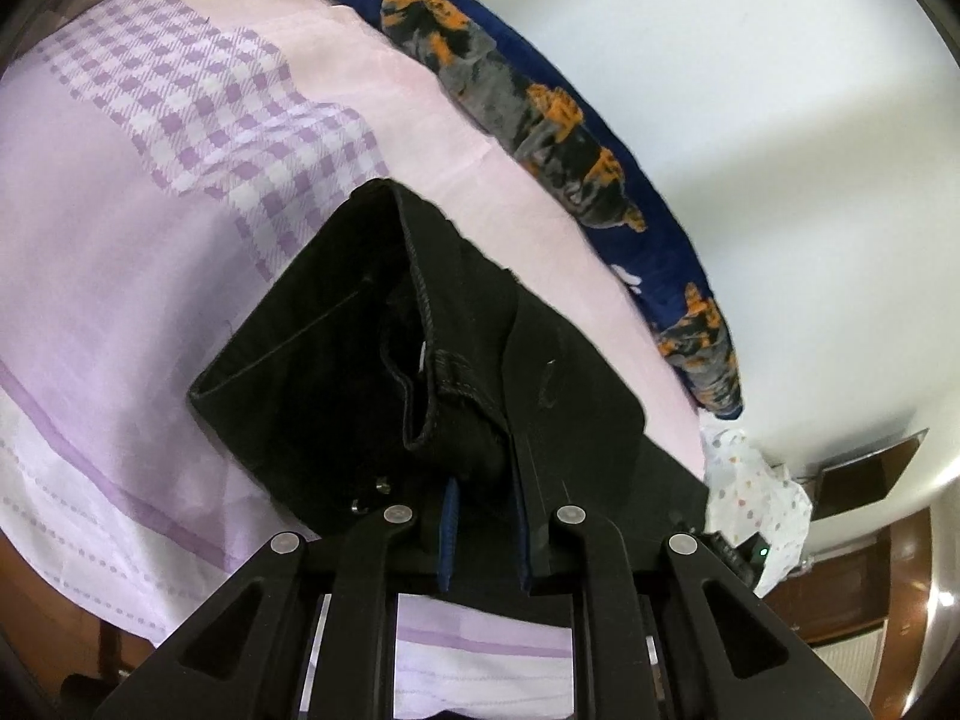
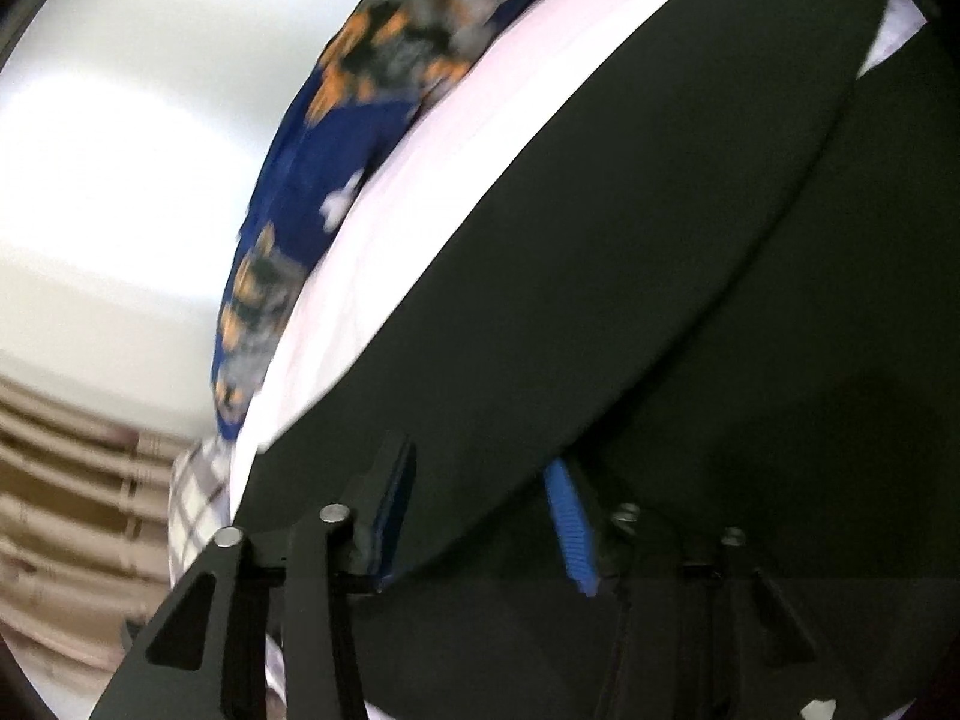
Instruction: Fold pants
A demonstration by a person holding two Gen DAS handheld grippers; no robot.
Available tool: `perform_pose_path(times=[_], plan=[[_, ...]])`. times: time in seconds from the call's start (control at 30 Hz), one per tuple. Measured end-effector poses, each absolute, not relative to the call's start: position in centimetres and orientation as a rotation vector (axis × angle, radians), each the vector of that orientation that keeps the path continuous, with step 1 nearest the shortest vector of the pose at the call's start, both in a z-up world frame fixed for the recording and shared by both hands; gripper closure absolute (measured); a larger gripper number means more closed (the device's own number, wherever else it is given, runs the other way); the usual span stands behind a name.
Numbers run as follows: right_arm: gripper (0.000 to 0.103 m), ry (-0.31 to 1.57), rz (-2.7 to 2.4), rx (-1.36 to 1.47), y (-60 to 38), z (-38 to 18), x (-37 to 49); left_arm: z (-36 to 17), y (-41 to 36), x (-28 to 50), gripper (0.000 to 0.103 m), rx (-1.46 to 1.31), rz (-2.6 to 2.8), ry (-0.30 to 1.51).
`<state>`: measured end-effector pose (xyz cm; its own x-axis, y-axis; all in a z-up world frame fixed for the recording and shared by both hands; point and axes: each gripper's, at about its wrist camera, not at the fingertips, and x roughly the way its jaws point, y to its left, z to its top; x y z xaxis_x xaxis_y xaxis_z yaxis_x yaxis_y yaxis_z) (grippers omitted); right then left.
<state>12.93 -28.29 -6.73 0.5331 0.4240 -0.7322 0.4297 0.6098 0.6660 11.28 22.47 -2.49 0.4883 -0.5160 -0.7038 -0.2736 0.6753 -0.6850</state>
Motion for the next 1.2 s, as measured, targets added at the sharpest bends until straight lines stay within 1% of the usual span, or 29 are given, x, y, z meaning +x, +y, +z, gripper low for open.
perform_pose_path(times=[0.03, 0.1, 0.13, 0.2, 0.4, 0.57, 0.7, 0.93, 1.0, 1.1, 1.2], plan=[[0.082, 1.049, -0.022, 0.976, -29.2, -6.9, 13.1, -2.6, 22.5, 11.3, 0.088, -0.857, -0.171, 1.090], [0.092, 1.046, -0.067, 0.990, -31.0, -7.1, 13.3, -3.1, 22.6, 11.4, 0.088, -0.846, -0.168, 1.108], [0.095, 1.042, -0.071, 0.994, -31.6, -7.1, 13.3, -3.3, 22.6, 11.5, 0.088, -0.833, -0.171, 1.122], [0.097, 1.027, -0.074, 0.980, -32.3, -6.3, 13.1, -3.9, 22.5, 11.7, 0.088, -0.801, -0.177, 1.147], [0.098, 1.012, -0.069, 0.750, -30.4, -1.3, 11.0, -5.1, 22.8, 12.7, 0.088, -0.672, -0.237, 1.227], [0.098, 1.032, -0.079, 0.746, -29.5, 0.3, 7.7, -4.2, 23.0, 13.5, 0.088, -0.546, -0.282, 1.236], [0.098, 1.086, -0.076, 0.762, -28.3, -0.3, 5.4, -3.9, 24.0, 13.9, 0.088, -0.474, -0.307, 1.232], [0.098, 1.168, -0.100, 0.792, -27.8, -2.8, 3.8, -5.9, 24.6, 13.2, 0.087, -0.467, -0.299, 1.275], [0.098, 1.188, -0.097, 0.794, -27.9, -3.4, 4.0, -5.9, 24.6, 13.1, 0.085, -0.458, -0.292, 1.268], [0.093, 1.186, -0.086, 0.823, -28.1, -3.8, 4.3, -5.2, 24.2, 12.8, 0.082, -0.415, -0.271, 1.265], [0.091, 1.173, -0.077, 0.845, -28.3, -3.8, 4.4, -4.0, 23.5, 12.3, 0.074, -0.346, -0.224, 1.268]])
